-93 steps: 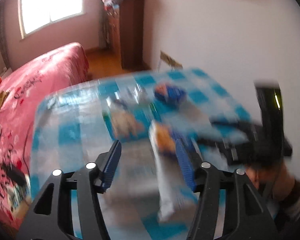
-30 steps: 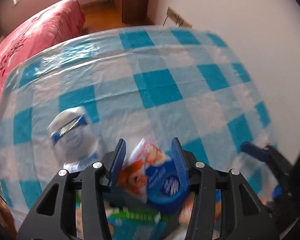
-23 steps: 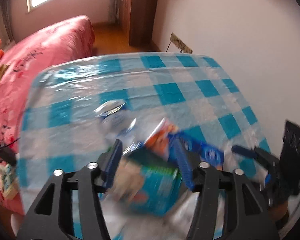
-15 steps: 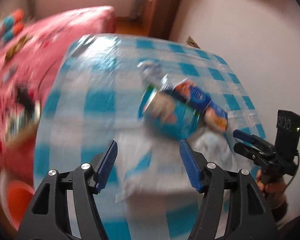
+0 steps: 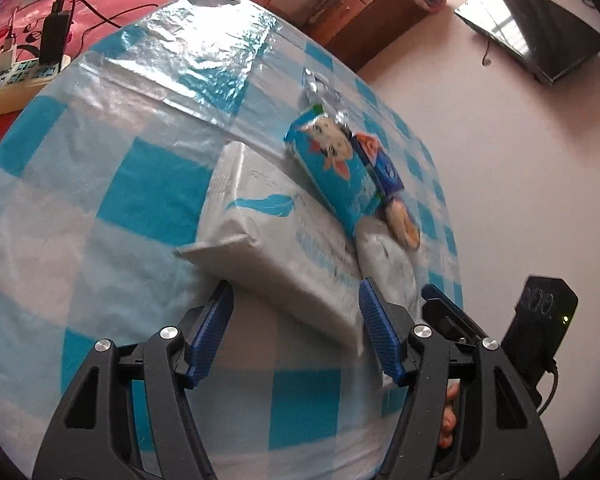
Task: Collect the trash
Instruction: 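Grasp the grey wipes pack with the left tool while the right tool grasps the blue-yellow snack bag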
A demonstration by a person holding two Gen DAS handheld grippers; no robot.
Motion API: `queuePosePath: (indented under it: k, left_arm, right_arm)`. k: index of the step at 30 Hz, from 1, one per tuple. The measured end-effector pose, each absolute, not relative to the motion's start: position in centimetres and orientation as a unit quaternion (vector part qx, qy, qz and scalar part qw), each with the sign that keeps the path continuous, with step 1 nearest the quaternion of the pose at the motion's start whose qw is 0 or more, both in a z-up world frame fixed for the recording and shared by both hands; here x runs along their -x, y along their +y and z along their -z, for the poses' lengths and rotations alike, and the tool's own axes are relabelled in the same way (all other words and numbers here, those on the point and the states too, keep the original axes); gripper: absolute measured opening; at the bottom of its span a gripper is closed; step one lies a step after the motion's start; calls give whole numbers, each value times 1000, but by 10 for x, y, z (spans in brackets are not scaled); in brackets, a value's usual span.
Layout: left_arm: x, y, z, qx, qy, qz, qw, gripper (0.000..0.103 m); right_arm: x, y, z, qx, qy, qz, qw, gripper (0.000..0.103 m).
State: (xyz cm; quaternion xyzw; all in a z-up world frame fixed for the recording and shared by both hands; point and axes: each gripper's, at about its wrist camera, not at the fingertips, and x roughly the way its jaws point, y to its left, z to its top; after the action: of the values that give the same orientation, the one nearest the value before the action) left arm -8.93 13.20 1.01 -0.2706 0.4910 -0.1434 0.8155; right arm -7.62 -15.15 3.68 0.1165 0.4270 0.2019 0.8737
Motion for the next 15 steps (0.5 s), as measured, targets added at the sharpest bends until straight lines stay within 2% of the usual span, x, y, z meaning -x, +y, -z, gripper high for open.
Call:
queuePosePath:
  k: [8, 12, 15]
  left_arm:
    - [62, 114, -11, 259, 479, 117, 830, 66]
    - [41, 100, -18, 177, 487, 92, 850, 66]
    - [24, 84, -20, 106, 506, 89, 851, 75]
  right_arm:
    - [48, -150, -53, -117, 405, -152, 894, 93]
    - [29, -143, -47, -115, 423, -118, 891, 93]
    - [22, -148, -39, -120, 433, -112, 886, 93]
